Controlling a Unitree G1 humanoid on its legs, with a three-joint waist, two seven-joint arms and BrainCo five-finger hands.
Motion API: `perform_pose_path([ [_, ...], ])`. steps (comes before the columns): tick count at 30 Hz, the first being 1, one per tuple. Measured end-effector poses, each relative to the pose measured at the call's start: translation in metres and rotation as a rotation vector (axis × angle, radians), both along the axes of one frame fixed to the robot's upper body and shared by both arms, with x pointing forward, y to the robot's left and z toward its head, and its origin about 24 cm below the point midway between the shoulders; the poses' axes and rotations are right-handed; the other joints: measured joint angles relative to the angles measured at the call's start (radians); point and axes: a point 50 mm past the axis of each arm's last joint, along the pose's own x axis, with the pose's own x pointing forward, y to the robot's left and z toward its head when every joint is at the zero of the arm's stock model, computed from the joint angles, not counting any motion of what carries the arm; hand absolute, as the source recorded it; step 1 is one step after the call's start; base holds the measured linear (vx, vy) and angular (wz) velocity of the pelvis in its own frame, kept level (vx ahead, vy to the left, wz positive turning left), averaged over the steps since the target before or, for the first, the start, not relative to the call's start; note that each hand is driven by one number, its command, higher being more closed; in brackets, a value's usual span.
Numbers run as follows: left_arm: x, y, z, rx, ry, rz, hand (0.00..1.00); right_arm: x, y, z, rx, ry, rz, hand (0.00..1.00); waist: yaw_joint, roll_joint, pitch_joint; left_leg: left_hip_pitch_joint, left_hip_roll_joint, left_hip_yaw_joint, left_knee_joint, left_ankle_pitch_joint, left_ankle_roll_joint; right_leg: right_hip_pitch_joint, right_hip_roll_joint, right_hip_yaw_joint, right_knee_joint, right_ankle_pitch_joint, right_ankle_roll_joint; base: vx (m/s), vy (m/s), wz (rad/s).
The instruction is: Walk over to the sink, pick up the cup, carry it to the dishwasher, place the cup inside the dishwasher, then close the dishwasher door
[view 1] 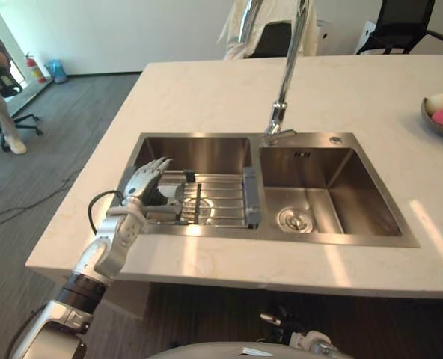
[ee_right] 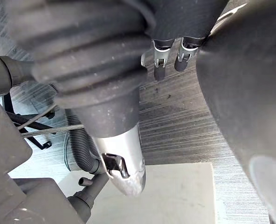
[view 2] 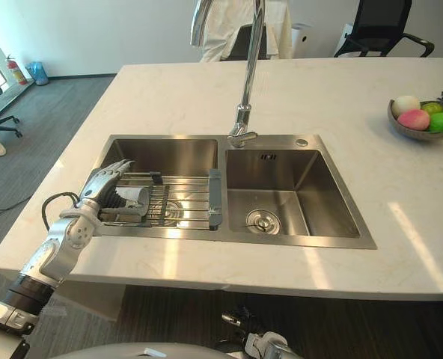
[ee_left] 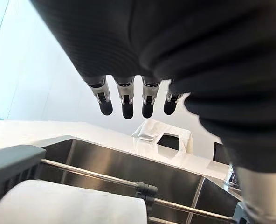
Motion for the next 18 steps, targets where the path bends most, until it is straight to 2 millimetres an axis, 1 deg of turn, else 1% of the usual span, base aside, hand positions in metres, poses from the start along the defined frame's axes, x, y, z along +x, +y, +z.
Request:
perform_pose_path([
  [4,0.006,0.007,0.004,0.060,-0.002,0.008,0.00,0.000,0.000,0.000,-0.002,0.001,0.001,0.00,-0.001,-0.001,0.000,0.000,0.000,0.000,-0.001,0.003,0.004,0.013,0.002,0.000,-0.031,0.015,0.003,-0.08,0.019,0.00],
  [9,0.007,0.014,0.005,0.100,-0.003,0.015,0.00,-0.001,0.001,0.000,0.000,0.005,0.001,0.00,-0.005,-0.009,-0.003,-0.006,-0.007,0.004,-0.001,0.000,0.002,0.014,0.001,0.016,-0.067,0.042,0.010,-0.02,0.025,-0.10],
  [11,0.010,0.018,0.003,0.113,0.010,0.031,0.00,-0.006,0.001,-0.002,0.002,0.021,-0.003,0.00,-0.005,-0.019,-0.009,-0.007,-0.009,0.013,-0.001,-0.001,0.004,0.016,0.000,0.024,-0.084,0.062,0.014,0.03,0.016,-0.11],
  [14,0.013,0.023,0.001,0.133,0.023,0.049,0.00,-0.007,0.002,-0.003,0.004,0.025,-0.004,0.00,-0.008,-0.027,-0.014,-0.005,-0.011,0.024,-0.001,0.001,0.009,0.019,0.000,0.032,-0.093,0.072,0.012,0.04,0.007,-0.10],
  [15,0.013,0.025,0.000,0.144,0.025,0.051,0.00,-0.007,0.002,-0.003,0.006,0.028,-0.004,0.00,-0.015,-0.028,-0.015,-0.004,-0.013,0.026,-0.001,0.000,0.009,0.021,0.000,0.034,-0.099,0.077,0.012,0.06,0.010,-0.05],
  [18,0.015,0.029,-0.006,0.154,0.053,0.063,0.00,-0.007,0.004,-0.005,0.011,0.037,-0.003,0.00,-0.018,-0.029,-0.015,0.010,-0.013,0.036,-0.001,-0.004,0.005,0.035,0.002,0.045,-0.109,0.080,0.012,0.04,0.006,-0.08],
])
